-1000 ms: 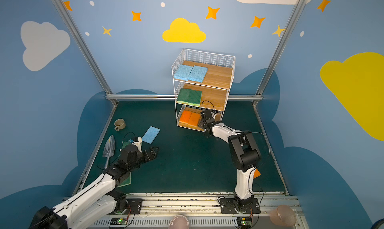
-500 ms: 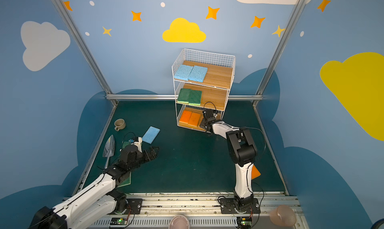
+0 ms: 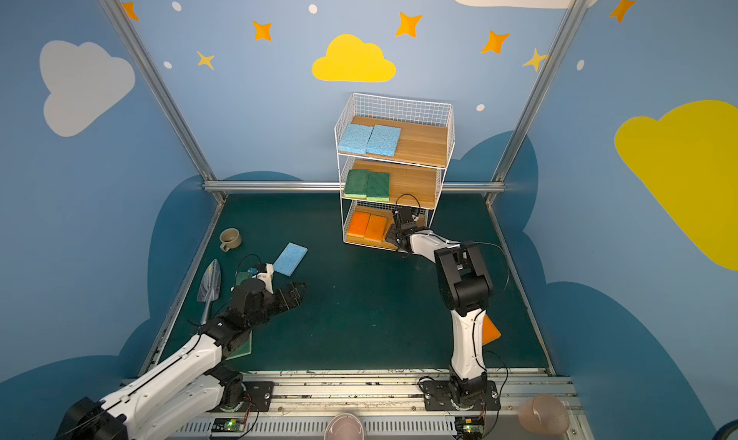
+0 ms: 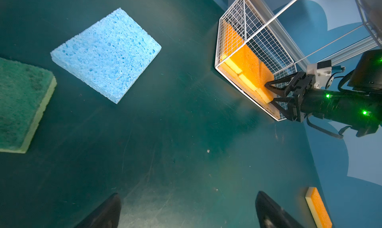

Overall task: Arrange cleaning sponges on a shelf
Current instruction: Move the cleaning sponge to the shelf.

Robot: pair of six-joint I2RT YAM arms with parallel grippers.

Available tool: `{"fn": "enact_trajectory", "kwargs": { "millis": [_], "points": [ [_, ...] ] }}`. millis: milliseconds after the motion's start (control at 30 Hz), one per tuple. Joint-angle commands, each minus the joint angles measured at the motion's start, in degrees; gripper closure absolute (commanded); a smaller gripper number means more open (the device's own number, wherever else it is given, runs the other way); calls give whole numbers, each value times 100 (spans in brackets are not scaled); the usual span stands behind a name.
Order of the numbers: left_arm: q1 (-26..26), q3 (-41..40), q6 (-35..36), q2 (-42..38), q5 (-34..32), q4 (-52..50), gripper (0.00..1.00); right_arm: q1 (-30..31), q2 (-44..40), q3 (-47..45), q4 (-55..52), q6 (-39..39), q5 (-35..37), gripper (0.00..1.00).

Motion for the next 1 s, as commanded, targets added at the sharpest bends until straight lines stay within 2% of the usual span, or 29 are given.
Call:
{"fn": "enact_trajectory", "kwargs": {
  "millis": [0, 67, 567, 967],
  "points": [
    [-19, 89, 58, -52, -66, -108, 0, -56, 154, 200, -210, -83, -46, 41],
    [-32, 90, 58, -41, -74, -100, 0, -62, 146, 202, -240, -71, -20, 49],
    [-54, 151, 43, 7, -48, -47, 0, -128, -159, -81, -474, -122, -21, 76],
    [-134, 181, 4, 100, -84, 15, 0, -256, -353, -142, -662, -598, -226, 77]
  ]
}}
